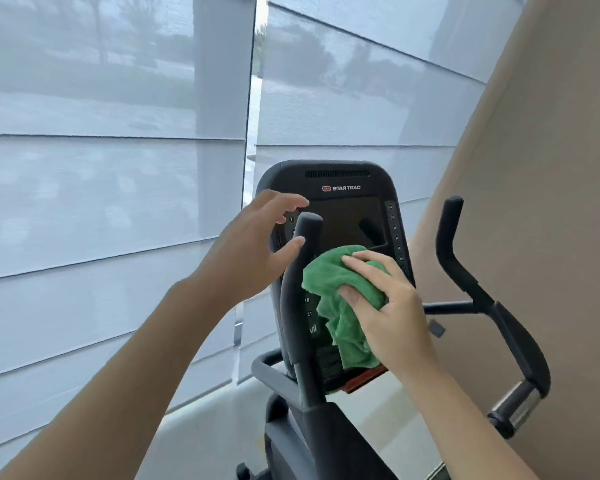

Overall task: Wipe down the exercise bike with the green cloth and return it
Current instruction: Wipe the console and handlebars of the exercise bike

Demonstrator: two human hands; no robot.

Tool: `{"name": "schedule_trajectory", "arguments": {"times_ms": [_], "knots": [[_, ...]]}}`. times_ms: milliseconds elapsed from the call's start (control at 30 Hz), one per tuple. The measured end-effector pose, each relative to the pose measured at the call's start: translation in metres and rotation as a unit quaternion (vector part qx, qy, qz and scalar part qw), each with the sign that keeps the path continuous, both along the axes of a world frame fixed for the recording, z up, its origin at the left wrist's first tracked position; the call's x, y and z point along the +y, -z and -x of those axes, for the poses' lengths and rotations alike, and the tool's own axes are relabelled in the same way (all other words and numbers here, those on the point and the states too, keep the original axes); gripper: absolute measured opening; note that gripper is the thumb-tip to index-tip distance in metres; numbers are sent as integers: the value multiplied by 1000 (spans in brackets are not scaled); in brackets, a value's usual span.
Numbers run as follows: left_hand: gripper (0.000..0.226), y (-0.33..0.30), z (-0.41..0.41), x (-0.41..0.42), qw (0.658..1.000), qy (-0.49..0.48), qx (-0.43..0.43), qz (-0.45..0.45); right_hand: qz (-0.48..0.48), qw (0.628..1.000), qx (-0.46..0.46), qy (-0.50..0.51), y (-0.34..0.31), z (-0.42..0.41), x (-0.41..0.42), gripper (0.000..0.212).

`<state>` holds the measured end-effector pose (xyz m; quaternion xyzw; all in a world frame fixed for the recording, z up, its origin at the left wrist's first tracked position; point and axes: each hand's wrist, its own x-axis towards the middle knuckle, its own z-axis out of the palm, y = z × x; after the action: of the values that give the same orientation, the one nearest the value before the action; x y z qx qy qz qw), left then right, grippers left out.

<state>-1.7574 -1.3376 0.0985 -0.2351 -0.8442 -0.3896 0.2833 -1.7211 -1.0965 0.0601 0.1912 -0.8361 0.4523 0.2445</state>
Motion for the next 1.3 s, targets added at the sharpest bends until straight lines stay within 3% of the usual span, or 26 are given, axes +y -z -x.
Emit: {"name": "schedule_trajectory", "arguments": {"times_ms": [167,300,367,567,767,900,1000,1133,1300], "knots": [[55,-9,14,7,992,-5,11,126,99,995,-11,-6,-10,32,-20,46],[57,-11,15,6,984,-24,26,172,160,981,-80,-75,9,31,-52,62],[57,-16,16,6,981,-25,22,190,179,977,-90,-70,26,25,-56,60],[51,-28,20,9,976,-37,18,212,111,978,-120,-129,69,6,-26,51],[48,-17,14,15,981,-61,21,183,-1,954,-191,-232,61,9,19,47],[48,-15,13,18,978,-102,22,181,92,979,-102,-152,21,42,27,45],[47,-19,10,22,974,-126,19,188,158,973,-74,-149,0,58,6,53],[47,-21,8,27,969,-153,21,194,147,960,-110,-209,23,33,-33,74],[53,-21,7,30,971,-170,5,170,72,965,-117,-225,62,18,-19,59]]}}
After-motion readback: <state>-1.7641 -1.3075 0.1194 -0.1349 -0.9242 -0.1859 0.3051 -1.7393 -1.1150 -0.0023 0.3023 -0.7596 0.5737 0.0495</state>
